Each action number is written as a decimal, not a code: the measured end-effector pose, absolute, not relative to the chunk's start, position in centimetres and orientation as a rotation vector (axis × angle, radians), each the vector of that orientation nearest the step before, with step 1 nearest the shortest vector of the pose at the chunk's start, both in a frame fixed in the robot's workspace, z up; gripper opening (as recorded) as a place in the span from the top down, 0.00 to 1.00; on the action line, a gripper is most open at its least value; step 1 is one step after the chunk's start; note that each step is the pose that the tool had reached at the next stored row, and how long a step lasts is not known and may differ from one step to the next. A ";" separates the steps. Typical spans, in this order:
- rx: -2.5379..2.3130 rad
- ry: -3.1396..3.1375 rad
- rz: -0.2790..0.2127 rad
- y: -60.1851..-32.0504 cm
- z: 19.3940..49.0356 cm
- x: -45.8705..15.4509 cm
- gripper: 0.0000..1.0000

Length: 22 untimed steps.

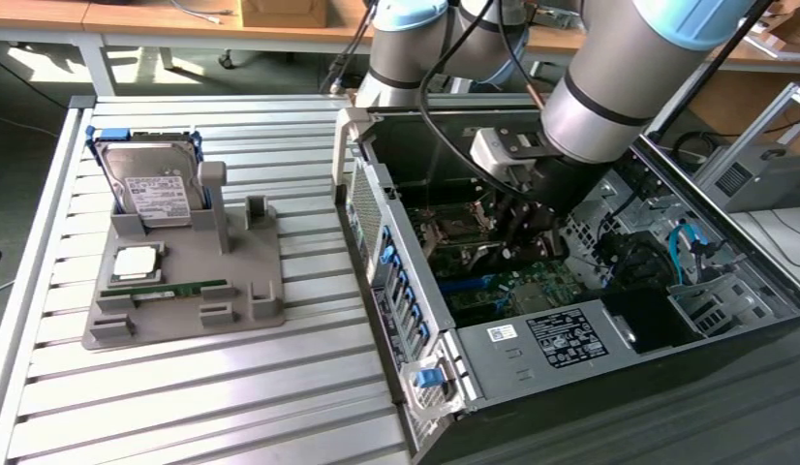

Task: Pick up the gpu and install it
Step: 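Insert the gpu into the slot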

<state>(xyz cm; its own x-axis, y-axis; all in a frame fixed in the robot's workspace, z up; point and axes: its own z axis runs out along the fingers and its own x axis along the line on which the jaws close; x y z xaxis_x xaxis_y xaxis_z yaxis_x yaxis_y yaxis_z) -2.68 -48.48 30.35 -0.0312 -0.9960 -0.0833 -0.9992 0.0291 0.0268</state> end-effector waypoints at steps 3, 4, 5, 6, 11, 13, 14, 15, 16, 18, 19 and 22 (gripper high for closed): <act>-2.157 2.224 0.120 -48.3 30.3 -2.7 0.73; -2.157 2.224 0.120 -48.1 30.2 -2.7 0.73; -2.157 2.223 0.120 -47.9 30.2 -2.6 0.73; -2.157 2.224 0.120 -47.8 30.2 -2.7 0.73; -2.157 2.224 0.120 -47.7 29.9 -2.6 0.73; -2.158 2.224 0.119 -47.7 29.7 -2.6 0.73; -2.158 2.224 0.119 -47.7 29.6 -2.6 0.73; -2.158 2.224 0.119 -47.7 29.5 -2.6 0.73; -2.158 2.224 0.119 -47.7 29.4 -2.6 0.73; -2.158 2.225 0.118 -47.7 29.3 -2.7 0.73; -2.158 2.225 0.118 -47.7 29.3 -2.7 0.73; -2.159 2.225 0.117 -47.5 29.1 -2.8 0.73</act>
<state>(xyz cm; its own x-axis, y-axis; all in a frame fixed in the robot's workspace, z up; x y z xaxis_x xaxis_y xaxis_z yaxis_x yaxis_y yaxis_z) -2.81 -47.53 29.05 -0.0313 -0.9962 -0.0808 -0.9992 0.0292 0.0269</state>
